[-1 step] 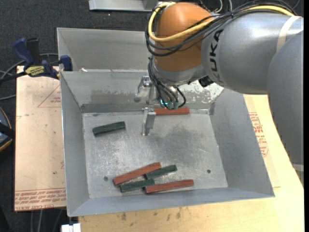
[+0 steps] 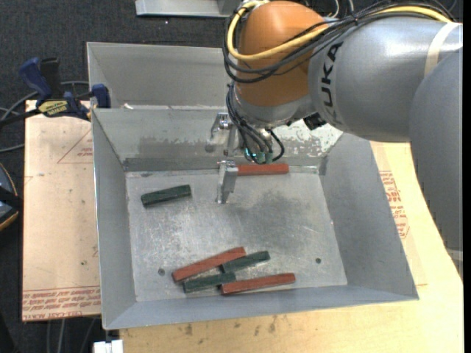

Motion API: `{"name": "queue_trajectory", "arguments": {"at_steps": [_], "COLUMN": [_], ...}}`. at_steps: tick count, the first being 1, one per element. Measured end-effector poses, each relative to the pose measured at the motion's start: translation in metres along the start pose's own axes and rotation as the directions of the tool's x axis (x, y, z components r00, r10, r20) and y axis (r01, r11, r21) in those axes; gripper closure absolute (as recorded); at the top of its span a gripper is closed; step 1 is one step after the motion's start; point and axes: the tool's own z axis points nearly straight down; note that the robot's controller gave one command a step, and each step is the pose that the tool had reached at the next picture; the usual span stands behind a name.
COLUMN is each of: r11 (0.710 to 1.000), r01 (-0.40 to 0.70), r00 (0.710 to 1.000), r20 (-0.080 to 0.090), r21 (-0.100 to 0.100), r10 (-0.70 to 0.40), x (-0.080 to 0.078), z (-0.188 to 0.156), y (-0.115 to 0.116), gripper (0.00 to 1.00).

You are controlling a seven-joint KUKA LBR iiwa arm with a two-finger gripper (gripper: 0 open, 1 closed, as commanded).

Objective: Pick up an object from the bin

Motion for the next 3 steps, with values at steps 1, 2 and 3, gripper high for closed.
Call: {"name": "queue_trajectory", "arguments": {"at_steps": [1, 2, 3], "r11": [1.000, 0.996, 0.996], "r01": [0.015, -0.085, 0.085], "r00": [1.000, 0.996, 0.996], "r20": [0.007, 0.003, 0.015], "r21": [-0.001, -0.001, -0.003], "r10": [-0.015, 0.085, -0.085], "x": [0.000, 0.013, -0.022], "z": [0.053, 0.122, 0.138], "y": [0.021, 0.035, 0.058], "gripper": [0.00, 0.00, 1.00]}}
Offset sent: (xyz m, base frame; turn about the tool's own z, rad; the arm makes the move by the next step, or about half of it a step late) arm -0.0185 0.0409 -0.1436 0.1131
